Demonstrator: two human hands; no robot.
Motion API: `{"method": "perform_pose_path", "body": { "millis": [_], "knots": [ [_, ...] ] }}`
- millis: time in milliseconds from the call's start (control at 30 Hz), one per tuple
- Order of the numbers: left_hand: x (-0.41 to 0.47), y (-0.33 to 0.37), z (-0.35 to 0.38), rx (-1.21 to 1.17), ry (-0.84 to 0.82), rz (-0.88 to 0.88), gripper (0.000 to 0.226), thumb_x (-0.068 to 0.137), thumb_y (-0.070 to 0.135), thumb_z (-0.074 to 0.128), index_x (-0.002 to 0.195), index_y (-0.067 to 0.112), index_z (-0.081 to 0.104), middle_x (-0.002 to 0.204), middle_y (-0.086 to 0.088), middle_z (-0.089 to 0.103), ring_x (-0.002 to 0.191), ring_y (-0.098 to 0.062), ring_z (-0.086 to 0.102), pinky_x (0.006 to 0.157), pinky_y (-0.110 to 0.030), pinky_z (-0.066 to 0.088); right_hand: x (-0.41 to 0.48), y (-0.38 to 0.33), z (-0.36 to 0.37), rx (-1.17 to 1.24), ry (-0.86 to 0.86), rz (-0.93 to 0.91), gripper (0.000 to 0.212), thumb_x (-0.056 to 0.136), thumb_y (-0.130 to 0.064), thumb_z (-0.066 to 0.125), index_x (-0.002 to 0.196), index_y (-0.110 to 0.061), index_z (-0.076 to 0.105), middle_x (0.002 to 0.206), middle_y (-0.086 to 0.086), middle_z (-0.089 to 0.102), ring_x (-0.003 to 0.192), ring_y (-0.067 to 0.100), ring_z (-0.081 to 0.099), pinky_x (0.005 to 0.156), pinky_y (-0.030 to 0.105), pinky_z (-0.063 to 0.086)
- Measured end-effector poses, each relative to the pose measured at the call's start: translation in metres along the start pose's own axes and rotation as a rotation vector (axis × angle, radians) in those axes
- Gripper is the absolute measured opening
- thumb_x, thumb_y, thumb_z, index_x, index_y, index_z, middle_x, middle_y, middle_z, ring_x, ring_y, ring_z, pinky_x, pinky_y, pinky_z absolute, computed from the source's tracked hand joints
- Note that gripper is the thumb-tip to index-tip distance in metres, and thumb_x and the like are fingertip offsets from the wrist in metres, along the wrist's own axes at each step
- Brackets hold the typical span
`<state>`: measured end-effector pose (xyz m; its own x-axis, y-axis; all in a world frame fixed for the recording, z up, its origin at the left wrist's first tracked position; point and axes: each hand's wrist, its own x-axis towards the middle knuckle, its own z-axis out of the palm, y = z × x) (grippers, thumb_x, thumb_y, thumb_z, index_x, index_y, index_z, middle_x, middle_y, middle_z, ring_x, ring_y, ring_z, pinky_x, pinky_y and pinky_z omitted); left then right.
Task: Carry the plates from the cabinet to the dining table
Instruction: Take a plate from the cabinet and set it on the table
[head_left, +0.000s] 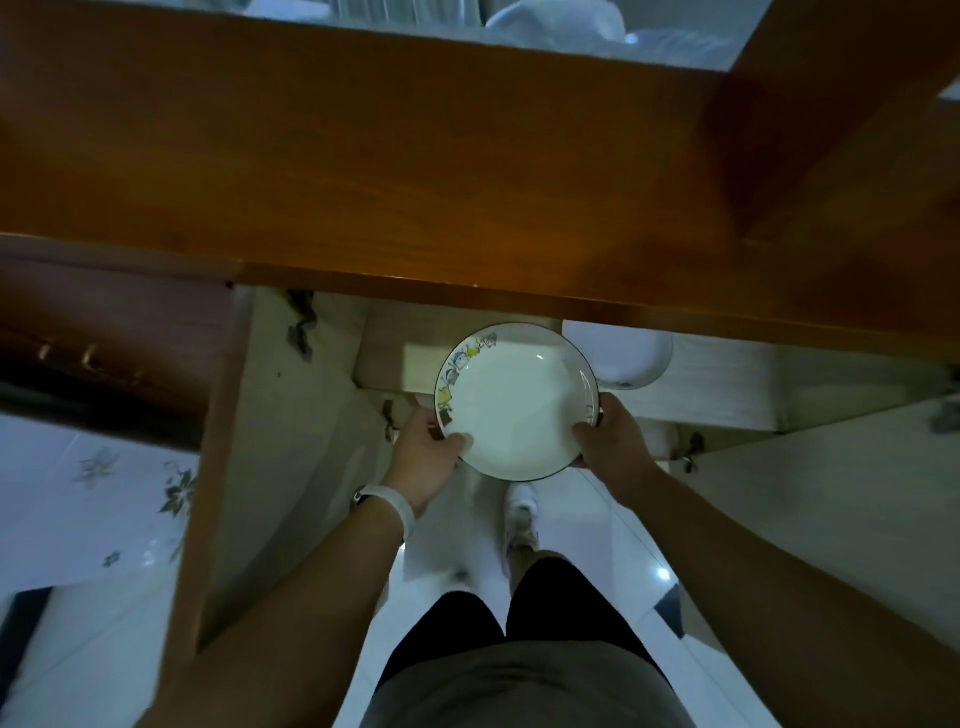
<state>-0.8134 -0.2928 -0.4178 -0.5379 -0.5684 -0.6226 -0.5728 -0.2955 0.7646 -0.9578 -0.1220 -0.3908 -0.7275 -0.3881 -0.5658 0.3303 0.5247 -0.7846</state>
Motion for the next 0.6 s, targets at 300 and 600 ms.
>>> {"method": "perform_pose_path", "body": {
  "millis": [300, 600],
  "knots": [
    [-0.068, 0.006, -0.021, 0.082, -0.162, 0.1, 0.025, 0.085, -0.001, 0.067, 0.097, 0.017, 0.055, 0.095, -0.007, 0.068, 0.082, -0.016, 0.062, 0.072, -0.027, 0.052, -0.09, 0.002, -0.017, 0.028, 0.116, 0.011, 0.035, 0.081, 0.0, 0.048, 0.112, -0.017, 0.051, 0.1, 0.004, 0.06, 0.093, 0.022, 0.061, 0.059, 0.035, 0.061],
    [-0.125, 0.021, 0.003, 0.075, -0.197, 0.168, 0.036, 0.071, 0.013, 0.073, 0.102, 0.016, 0.056, 0.097, -0.004, 0.073, 0.092, -0.025, 0.067, 0.085, -0.047, 0.054, -0.149, 0.021, -0.046, 0.172, 0.209, -0.022, 0.039, 0.082, -0.001, 0.047, 0.116, -0.018, 0.05, 0.107, 0.003, 0.061, 0.1, 0.026, 0.061, 0.069, 0.046, 0.061]
  ]
}}
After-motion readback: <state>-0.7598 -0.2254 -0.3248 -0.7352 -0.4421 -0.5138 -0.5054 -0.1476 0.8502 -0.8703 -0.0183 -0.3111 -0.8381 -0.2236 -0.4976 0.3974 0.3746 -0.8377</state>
